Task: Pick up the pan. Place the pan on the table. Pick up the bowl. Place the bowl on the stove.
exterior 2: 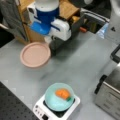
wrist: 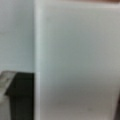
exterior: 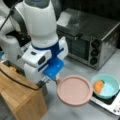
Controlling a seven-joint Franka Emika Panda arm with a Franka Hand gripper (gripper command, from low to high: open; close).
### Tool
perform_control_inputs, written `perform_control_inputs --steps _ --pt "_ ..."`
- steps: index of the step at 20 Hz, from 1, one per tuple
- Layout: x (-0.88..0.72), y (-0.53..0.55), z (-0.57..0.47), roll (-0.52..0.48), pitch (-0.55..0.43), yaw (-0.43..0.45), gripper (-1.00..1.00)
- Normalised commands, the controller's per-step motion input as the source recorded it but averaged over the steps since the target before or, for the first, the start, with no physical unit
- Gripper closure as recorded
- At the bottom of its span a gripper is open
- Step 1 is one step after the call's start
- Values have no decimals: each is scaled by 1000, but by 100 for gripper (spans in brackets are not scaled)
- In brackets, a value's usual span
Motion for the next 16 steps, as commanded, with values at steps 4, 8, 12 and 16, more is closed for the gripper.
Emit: perform_control_inputs --steps 4,8,12,16 --pt "685 -344 122 13 169 167 100" --pt "633 -270 60 16 144 127 100" --pt "543 -175 -20 18 113 62 100" --pt "461 -56 -127 43 65 19 100"
